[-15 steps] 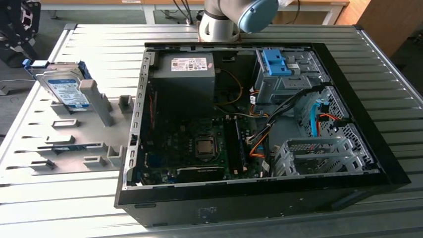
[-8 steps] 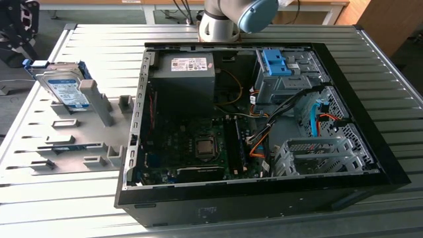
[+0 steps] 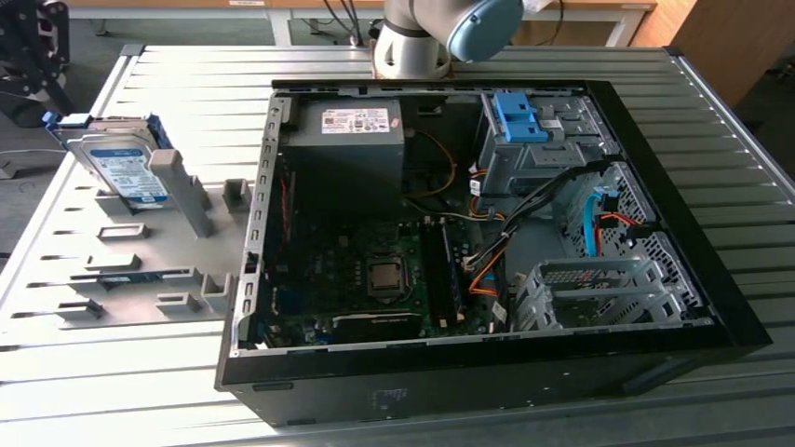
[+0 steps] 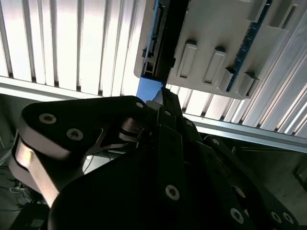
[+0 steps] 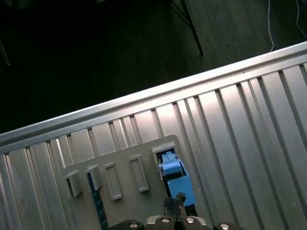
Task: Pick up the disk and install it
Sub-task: 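Pick up the disk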
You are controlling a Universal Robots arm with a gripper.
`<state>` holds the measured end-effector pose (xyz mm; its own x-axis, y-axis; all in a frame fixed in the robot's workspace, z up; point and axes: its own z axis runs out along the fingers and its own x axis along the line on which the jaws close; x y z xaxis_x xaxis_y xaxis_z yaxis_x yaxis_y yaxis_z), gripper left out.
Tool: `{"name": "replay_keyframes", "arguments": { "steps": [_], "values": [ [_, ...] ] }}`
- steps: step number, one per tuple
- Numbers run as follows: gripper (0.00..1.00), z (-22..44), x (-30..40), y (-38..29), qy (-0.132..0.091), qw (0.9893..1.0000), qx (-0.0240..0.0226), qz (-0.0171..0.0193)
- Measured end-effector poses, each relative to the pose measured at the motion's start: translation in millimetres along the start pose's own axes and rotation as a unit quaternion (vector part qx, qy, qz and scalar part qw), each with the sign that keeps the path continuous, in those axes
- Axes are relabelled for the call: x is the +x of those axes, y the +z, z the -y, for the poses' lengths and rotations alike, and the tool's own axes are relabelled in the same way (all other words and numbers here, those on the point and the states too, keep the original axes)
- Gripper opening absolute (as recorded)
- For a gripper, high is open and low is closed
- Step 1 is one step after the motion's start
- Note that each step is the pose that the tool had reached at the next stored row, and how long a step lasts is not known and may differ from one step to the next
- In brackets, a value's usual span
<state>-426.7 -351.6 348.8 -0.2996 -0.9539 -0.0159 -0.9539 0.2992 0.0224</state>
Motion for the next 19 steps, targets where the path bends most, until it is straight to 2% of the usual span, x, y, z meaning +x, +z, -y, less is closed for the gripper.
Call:
{"name": "replay_keyframes", "arguments": {
  "steps": [3,6,12,13,16,19],
  "values": [
    [0.11,0.1,0.0,1.2,-0.027,0.9996,-0.0004,-0.0006],
    [0.11,0.0,0.1,1.8,-0.051,0.9987,-0.0008,-0.0011],
    [0.11,-0.3,-0.8,2.5,-0.057,0.9984,-0.0011,-0.0002],
    [0.11,-0.3,-0.9,2.6,-0.062,0.9981,-0.0013,0.0],
    [0.11,-0.3,-0.9,3.1,-0.087,0.9962,-0.0019,-0.0001],
    [0.11,-0.9,-2.7,3.4,-0.09,0.9959,-0.0019,0.0]
  ]
}}
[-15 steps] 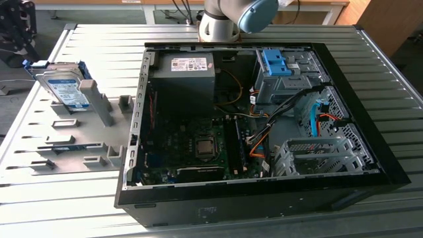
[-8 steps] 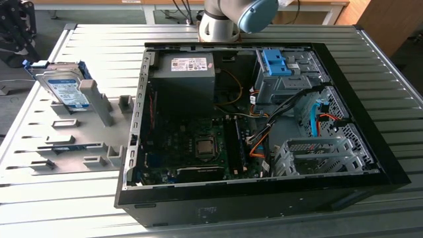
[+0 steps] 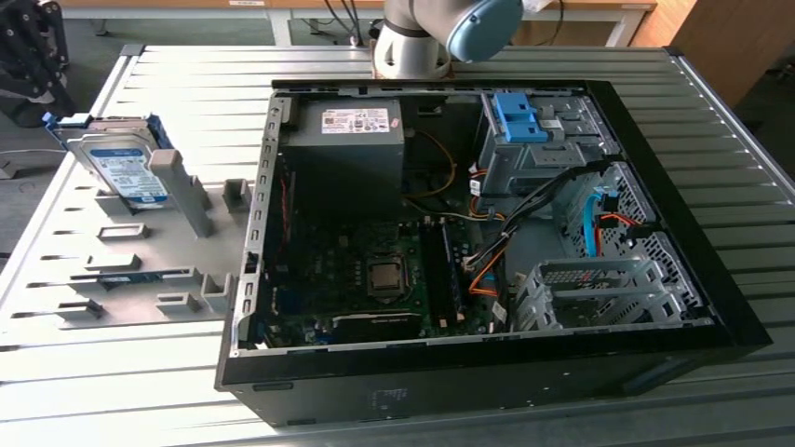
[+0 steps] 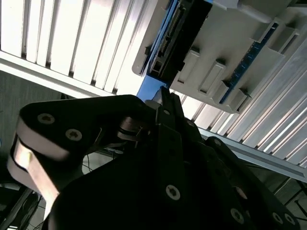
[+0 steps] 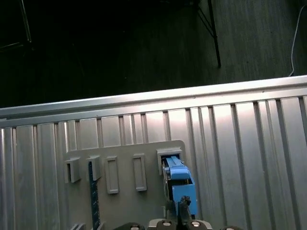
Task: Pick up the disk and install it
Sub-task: 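Pick up the disk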
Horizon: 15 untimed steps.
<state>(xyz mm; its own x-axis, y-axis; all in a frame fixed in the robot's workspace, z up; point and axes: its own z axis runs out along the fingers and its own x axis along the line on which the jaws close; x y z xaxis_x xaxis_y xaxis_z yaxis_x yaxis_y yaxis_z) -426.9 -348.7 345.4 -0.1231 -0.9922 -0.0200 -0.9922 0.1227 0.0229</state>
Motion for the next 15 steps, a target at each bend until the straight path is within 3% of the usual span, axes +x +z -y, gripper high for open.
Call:
{"name": "replay_keyframes", "arguments": {
  "steps": [5,6,9,15],
  "values": [
    [0.35,-1.3,-1.8,1.9,0.0,1.0,-0.0001,0.0],
    [0.35,-2.0,-1.7,2.5,-0.001,1.0,0.0,0.0],
    [0.47,-4.9,-1.3,5.8,-0.005,1.0,0.0035,0.0005],
    [0.47,-7.1,-4.0,13.0,-0.011,0.9999,0.006,0.0009]
  ]
}}
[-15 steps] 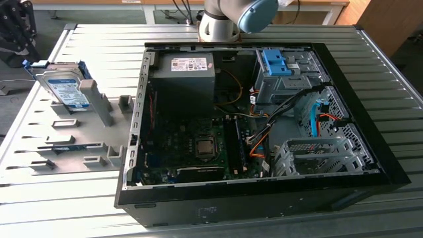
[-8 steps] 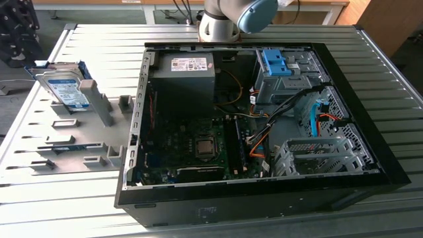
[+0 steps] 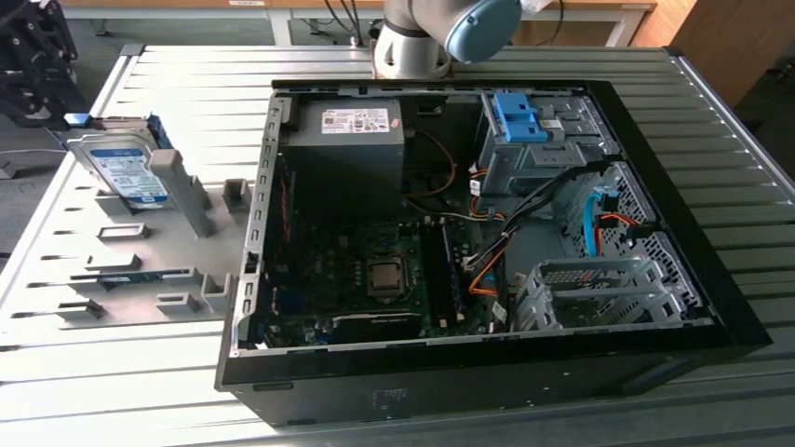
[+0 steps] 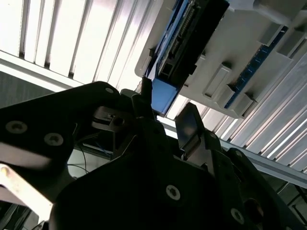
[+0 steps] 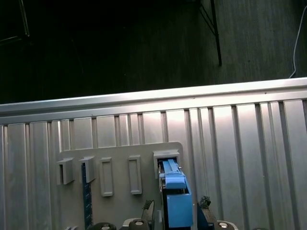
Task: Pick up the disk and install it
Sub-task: 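Pick up the disk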
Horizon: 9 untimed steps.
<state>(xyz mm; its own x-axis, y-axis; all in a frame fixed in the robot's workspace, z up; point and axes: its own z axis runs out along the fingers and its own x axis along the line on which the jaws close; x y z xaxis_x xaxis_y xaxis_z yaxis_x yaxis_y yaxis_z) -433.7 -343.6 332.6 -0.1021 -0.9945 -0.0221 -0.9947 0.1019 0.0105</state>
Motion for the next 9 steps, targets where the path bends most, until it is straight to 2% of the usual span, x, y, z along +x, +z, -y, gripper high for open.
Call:
{"name": "replay_keyframes", "arguments": {
  "steps": [9],
  "values": [
    [0.47,-1.5,0.3,11.1,-0.002,1.0,0.0006,0.0001]
  ]
}}
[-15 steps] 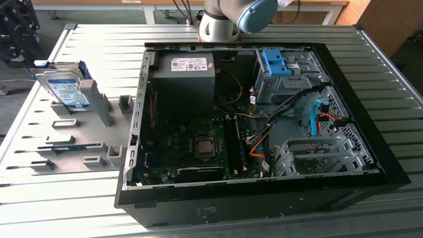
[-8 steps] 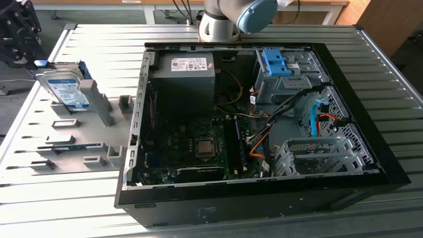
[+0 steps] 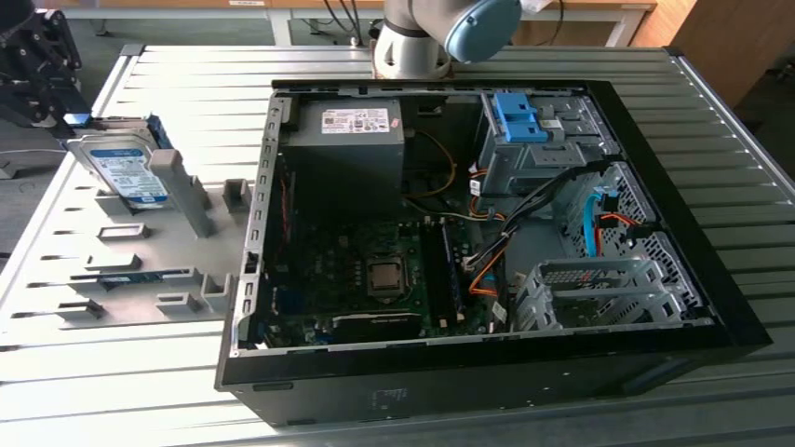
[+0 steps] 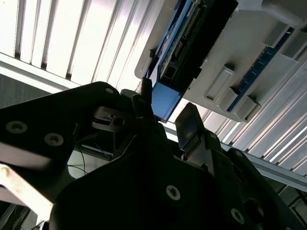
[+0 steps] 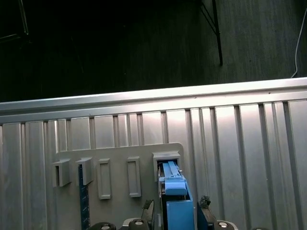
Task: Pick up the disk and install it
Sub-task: 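Pick up the disk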
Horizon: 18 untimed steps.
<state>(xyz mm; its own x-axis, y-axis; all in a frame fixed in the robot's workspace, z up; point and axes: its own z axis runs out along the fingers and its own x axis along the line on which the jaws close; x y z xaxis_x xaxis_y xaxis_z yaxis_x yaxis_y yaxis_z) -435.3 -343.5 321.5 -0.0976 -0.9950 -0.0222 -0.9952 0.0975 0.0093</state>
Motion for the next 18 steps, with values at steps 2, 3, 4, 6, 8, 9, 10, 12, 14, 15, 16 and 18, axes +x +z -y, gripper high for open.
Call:
{"name": "replay_keyframes", "arguments": {
  "steps": [2,3,4,6,8,9,10,12,14,15,16,18],
  "values": [
    [0.47,0.0,0.1,3.0,-0.001,1.0,0.0002,0.0],
    [0.47,0.0,0.1,4.4,-0.001,1.0,0.0002,0.0],
    [0.47,0.0,0.2,5.8,-0.002,1.0,0.0001,0.0],
    [0.47,-0.1,0.3,8.5,-0.003,1.0,0.0001,0.0],
    [0.47,-0.1,0.6,10.8,-0.003,1.0,0.0001,0.0],
    [0.47,-0.1,0.7,11.3,-0.004,1.0,0.0001,0.0],
    [0.47,-0.1,0.7,11.3,-0.004,1.0,0.0,-0.0001],
    [0.47,-0.1,0.7,11.4,-0.004,1.0,0.0,0.0],
    [0.47,-0.1,0.7,11.7,-0.004,1.0,0.0003,0.0001],
    [0.47,-0.1,0.7,12.4,-0.004,1.0,0.0009,0.0002],
    [0.47,0.0,0.7,13.3,-0.004,1.0,0.0011,0.0003],
    [0.47,-0.2,0.8,15.3,-0.004,1.0,0.001,0.0003]
  ]
}}
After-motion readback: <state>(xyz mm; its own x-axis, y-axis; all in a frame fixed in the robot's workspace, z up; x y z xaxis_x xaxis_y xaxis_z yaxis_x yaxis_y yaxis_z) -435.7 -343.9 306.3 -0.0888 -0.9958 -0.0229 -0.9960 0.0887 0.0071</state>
